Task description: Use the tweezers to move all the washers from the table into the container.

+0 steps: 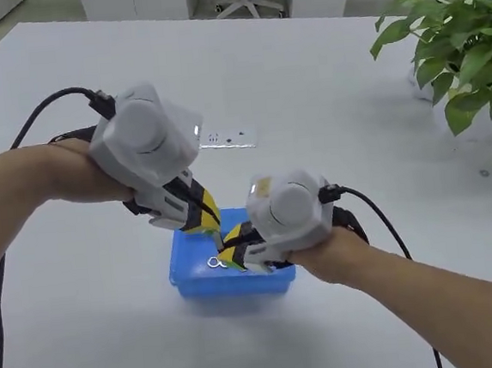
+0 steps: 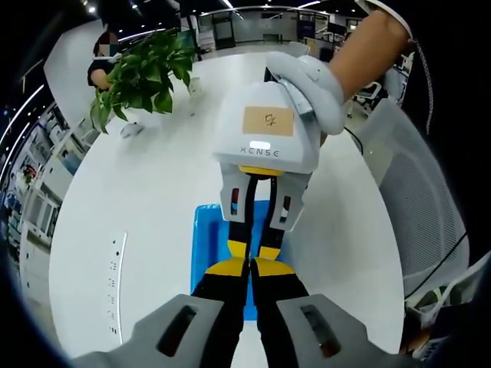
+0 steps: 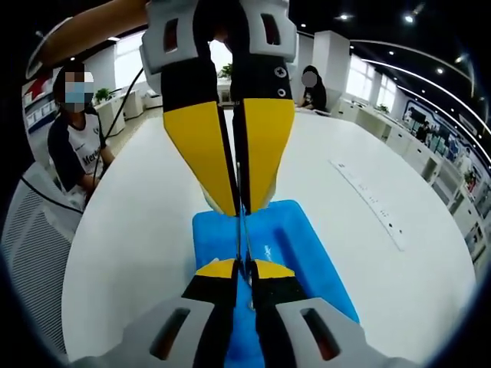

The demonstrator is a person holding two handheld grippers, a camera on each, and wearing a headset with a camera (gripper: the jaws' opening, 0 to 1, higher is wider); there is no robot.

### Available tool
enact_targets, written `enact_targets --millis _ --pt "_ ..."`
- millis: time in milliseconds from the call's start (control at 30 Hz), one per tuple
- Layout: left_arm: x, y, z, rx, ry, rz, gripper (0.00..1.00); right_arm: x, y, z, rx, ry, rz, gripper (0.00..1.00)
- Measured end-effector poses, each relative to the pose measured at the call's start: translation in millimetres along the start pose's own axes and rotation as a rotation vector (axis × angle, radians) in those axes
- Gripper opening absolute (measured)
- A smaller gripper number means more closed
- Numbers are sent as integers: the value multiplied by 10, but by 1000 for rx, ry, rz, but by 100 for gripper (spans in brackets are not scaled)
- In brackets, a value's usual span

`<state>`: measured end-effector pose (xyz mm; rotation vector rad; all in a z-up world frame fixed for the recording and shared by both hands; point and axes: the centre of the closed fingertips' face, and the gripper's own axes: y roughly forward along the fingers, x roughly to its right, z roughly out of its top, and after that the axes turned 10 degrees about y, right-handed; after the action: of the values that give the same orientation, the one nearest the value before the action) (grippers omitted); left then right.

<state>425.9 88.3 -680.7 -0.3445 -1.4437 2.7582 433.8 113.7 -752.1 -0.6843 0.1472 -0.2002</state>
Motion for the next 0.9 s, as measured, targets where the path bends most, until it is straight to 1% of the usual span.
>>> enact_targets --millis 233,333,367,667,800,900 --pt "26 -122 151 14 13 8 6 -76 -142 107 41 13 -4 7" --pt "59 -174 217 22 26 8 6 -114 -198 140 56 21 -1 7" --pt "70 -184 234 24 32 9 6 -133 -225 149 58 11 -5 7" --pt "215 -262 431 47 93 19 6 -269 -434 167 64 -39 -28 5" --pt "279 -265 480 49 103 21 6 -336 -500 139 57 -50 -32 5" --pt "354 -261 518 49 111 22 6 -397 -540 110 45 -66 -34 5"
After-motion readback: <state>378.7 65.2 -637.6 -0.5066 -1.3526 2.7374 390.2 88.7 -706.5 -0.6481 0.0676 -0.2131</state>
